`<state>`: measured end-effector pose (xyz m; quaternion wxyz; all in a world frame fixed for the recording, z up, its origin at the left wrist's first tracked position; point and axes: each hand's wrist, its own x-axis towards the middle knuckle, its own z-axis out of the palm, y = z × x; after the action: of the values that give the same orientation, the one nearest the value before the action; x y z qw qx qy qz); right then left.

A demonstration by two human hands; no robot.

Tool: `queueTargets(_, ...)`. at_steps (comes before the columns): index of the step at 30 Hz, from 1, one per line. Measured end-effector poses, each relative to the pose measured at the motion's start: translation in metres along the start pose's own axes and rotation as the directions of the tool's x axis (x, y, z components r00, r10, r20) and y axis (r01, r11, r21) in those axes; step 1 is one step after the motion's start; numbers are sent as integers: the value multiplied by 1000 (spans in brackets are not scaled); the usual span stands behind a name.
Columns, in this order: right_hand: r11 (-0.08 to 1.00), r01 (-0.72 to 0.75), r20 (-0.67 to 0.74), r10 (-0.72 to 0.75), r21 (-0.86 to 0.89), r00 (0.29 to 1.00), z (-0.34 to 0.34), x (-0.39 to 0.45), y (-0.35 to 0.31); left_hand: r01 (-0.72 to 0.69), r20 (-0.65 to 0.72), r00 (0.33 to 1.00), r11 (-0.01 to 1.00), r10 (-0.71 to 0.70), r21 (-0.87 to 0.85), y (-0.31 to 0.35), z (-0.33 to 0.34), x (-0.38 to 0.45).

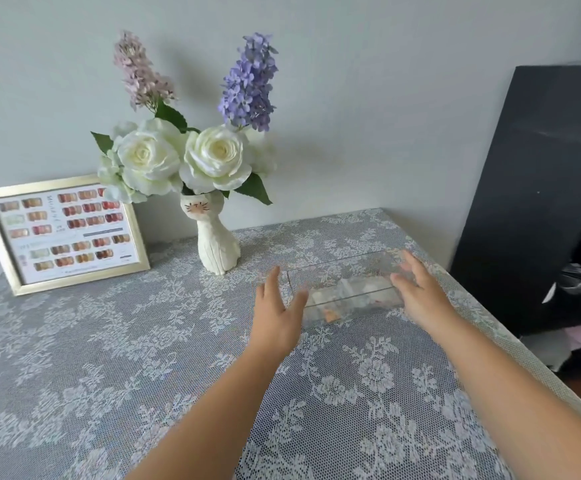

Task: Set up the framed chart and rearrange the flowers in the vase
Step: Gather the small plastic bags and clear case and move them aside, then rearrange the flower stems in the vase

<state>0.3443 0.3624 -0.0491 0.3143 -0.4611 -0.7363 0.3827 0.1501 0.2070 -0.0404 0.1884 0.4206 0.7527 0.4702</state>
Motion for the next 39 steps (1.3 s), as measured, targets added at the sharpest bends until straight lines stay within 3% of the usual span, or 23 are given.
queueTargets(4,977,-84,25,81,193,996,1,-2,1,74,101,993,985,-58,-157,1,11,-13)
queueTargets(14,958,-115,-17,124,263,992,-7,0,6,68,178,983,990,-45,-125,8,16,-17)
queueTargets(20,998,-52,-117,56,39,992,-6,-3,-5,82,106,992,982,-65,-170,-4,-8,-8)
queueTargets(29,929,268,-144,-311,-254,939,36,-1,-90,124,-188,969,973,-161,-194,-47,-112,30)
queueTargets(34,905,372,5,-379,-207,925,86,5,-135,145,-222,962,986,-160,-82,-67,-148,48)
queueTargets(39,922,382,301,-348,-63,888,149,17,-164,154,-155,975,987,-159,-43,-79,-160,74)
